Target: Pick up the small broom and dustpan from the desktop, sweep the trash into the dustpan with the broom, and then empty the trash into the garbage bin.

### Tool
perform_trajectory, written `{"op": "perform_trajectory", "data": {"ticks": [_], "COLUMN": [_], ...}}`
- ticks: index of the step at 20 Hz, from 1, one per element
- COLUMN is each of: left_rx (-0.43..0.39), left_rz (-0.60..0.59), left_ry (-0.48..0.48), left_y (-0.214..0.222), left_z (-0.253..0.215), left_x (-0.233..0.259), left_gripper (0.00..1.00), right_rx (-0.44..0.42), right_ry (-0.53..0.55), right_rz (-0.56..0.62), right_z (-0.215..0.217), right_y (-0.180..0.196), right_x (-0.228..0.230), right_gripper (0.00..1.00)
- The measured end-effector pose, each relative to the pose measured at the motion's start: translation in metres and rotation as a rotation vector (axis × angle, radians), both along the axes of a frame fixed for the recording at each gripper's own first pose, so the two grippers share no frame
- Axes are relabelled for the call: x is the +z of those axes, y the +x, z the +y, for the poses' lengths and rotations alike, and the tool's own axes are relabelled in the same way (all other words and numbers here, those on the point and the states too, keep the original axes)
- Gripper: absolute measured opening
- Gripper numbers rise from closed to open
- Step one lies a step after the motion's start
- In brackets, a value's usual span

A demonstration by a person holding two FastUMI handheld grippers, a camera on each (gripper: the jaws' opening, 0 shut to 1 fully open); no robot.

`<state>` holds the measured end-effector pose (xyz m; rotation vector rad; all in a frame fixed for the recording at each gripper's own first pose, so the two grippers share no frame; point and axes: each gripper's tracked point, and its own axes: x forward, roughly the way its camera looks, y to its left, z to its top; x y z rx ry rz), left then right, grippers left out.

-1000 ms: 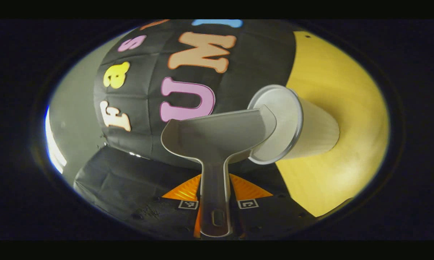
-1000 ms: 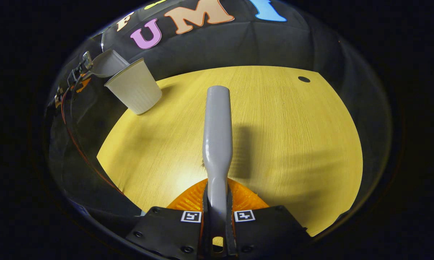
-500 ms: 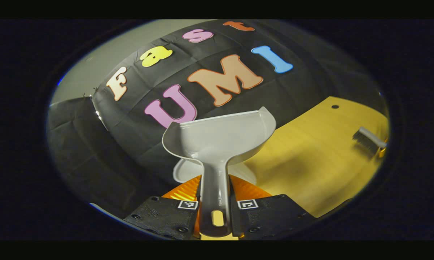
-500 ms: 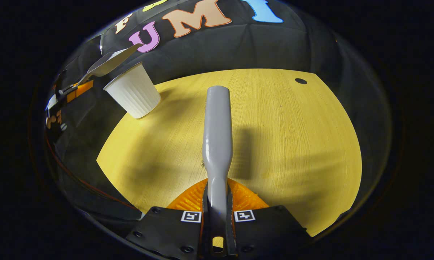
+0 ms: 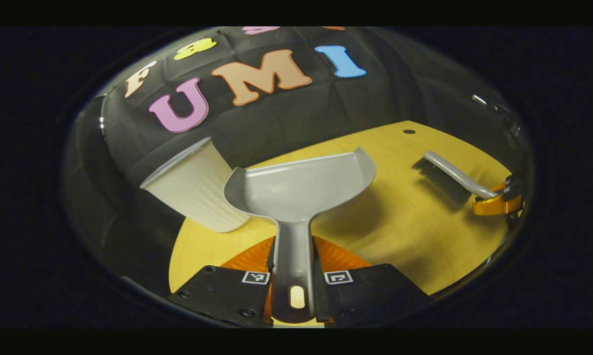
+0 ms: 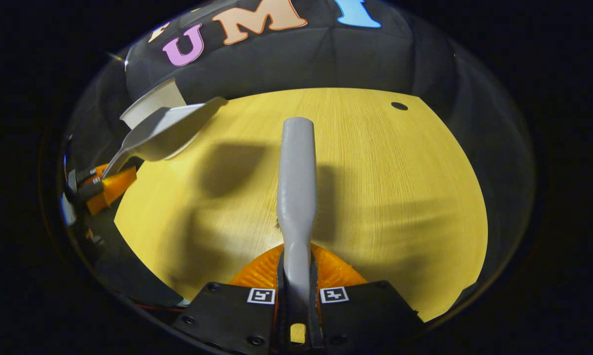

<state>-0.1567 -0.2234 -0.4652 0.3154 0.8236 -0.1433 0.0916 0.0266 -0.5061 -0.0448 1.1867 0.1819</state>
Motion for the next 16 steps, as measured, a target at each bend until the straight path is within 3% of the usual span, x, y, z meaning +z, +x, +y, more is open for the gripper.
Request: {"op": "perform_trajectory", "data": {"ticks": [2,9,16], "left_rx": [0.017,0.056,0.064], "left_rz": [0.078,0.154,0.199], "left_ry": [-0.019,-0.044,-0.039], "left_y": [-0.023,-0.049,-0.061], "left_z": [-0.003,0.006,0.012], "left_x": [-0.027,-0.06,-0.08], "left_gripper": [0.26,0.25,0.3], "right_rx": [-0.003,-0.02,-0.005], "right_ry": [-0.02,-0.11,-0.172], "right_rz": [0.018,0.088,0.144], "right_z": [-0.002,-0.007,-0.011], "right_y": [-0.002,-0.009,-0.015], "right_x": [-0.001,-0.001,-0.002], "right_gripper": [0.19,0.19,0.22]}}
